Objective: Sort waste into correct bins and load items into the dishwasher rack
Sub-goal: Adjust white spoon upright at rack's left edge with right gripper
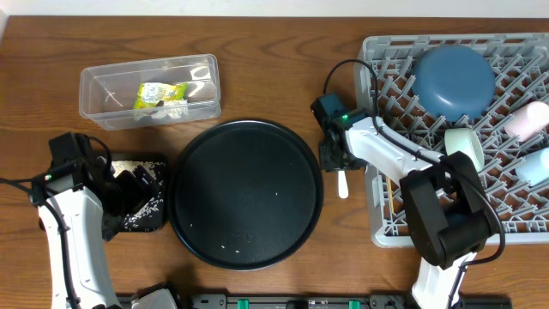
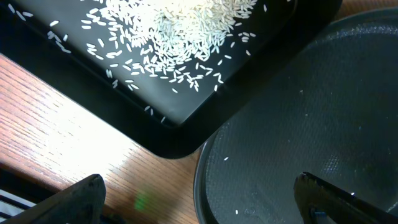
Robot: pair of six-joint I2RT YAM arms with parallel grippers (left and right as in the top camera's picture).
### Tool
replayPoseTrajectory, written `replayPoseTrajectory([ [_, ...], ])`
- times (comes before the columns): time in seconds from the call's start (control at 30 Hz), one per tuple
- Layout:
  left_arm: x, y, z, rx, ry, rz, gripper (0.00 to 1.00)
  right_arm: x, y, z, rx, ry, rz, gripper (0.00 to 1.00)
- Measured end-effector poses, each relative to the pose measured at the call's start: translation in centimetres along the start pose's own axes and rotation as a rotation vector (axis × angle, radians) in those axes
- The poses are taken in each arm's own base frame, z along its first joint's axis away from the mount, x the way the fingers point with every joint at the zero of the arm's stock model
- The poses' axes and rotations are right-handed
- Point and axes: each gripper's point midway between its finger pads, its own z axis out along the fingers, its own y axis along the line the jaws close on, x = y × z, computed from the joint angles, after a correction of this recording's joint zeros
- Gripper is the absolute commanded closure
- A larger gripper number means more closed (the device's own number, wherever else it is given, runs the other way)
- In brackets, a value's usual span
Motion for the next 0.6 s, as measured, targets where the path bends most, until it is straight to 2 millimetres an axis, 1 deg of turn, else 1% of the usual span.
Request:
replayPoseTrajectory([
  [0.13, 0.0, 0.0, 0.0, 0.0, 0.0, 0.0, 0.02, -0.11, 0.26, 0.0, 0.0, -0.009, -0.004, 0.83],
  [0.2, 0.0, 0.0, 0.0, 0.0, 0.0, 0.0, 0.02, -0.1, 0.36, 0.0, 0.003, -0.01, -0.007, 0.87],
  [0.6, 0.0, -0.01, 0.0, 0.0, 0.0, 0.0, 0.02, 0.2, 0.14, -0.03, 0.016, 0.001, -0.009, 0.9],
])
